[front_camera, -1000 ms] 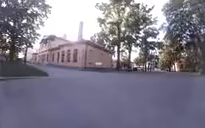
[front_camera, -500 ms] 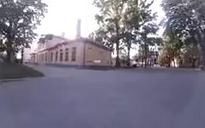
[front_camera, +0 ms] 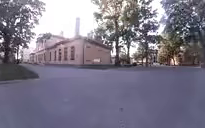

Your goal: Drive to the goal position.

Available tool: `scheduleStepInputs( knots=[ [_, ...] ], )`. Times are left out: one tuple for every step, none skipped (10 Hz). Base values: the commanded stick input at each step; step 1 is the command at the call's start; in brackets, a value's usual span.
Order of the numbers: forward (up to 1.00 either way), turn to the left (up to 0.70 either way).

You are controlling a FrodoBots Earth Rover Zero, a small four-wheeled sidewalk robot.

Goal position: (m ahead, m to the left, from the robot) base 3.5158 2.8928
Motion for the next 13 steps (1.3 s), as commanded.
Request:
scheduleStepInputs(
  knots=[
    [0.70,0.00],
    [0.70,0.00],
    [0.70,0.00],
    [0.70,0.00],
    [0.70,0.00],
    [0.70,0.00],
    [0.70,0.03],
    [0.70,0.18],
    [0.70,0.33],
    [0.70,0.35],
    [0.70,0.35],
    [0.70,0.35],
    [0.70,0.35]
  ],
)
